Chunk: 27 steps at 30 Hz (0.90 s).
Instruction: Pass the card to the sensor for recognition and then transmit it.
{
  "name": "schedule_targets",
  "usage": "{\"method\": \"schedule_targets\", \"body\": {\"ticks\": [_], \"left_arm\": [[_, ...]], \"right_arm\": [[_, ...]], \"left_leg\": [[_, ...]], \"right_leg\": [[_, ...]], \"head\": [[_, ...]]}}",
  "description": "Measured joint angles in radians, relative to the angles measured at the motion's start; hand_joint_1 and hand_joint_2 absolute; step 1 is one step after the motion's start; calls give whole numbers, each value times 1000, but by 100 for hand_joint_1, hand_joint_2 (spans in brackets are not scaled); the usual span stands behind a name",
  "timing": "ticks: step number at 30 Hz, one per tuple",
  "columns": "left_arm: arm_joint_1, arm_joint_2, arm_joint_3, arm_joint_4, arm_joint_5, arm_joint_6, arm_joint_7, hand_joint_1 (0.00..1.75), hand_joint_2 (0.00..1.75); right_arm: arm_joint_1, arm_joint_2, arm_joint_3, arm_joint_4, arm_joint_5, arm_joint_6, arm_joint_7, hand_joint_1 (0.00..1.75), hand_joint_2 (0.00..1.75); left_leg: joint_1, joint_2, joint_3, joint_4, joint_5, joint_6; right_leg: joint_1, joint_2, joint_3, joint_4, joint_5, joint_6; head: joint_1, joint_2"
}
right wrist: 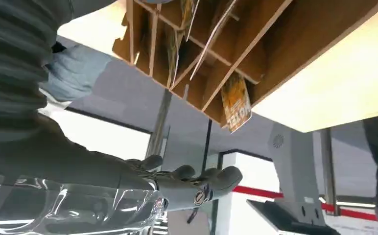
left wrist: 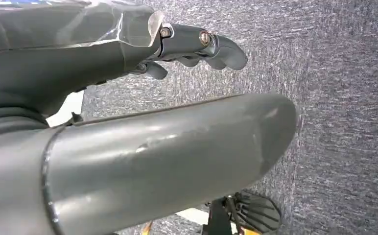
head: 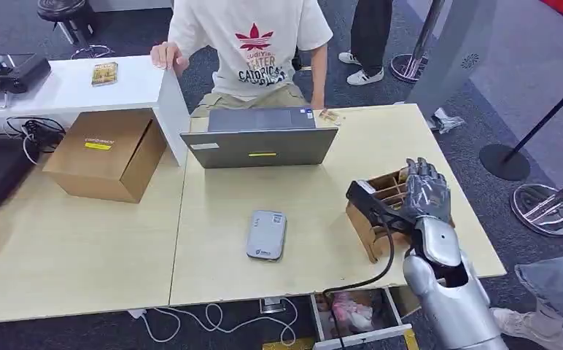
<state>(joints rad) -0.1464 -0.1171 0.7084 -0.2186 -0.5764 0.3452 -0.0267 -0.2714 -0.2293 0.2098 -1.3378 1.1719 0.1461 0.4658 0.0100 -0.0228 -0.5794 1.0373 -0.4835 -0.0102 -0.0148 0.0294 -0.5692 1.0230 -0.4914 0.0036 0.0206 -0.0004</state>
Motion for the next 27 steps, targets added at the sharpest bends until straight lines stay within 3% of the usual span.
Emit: {"method": "schedule_targets", "body": {"ticks": [11,19,27], "left_arm": [[1,-4,0,0,7,3,-10,0,0],[1,-4,0,0,5,3,-14,0,0],[1,-4,-2,0,0,2,-8,0,0]], "right_arm": [[0,0,-5,-6,57,-12,35,0,175],[0,0,-16,-6,44,-4,11,0,175],[0,0,-22,1,-31,26,-66,0,175]], "left_leg": [[0,0,0,0,0,0],[0,0,0,0,0,0],[0,0,0,0,0,0]], "right_leg": [[0,0,0,0,0,0],[0,0,0,0,0,0],[0,0,0,0,0,0]], "head": [[0,0],[0,0],[0,0]]}}
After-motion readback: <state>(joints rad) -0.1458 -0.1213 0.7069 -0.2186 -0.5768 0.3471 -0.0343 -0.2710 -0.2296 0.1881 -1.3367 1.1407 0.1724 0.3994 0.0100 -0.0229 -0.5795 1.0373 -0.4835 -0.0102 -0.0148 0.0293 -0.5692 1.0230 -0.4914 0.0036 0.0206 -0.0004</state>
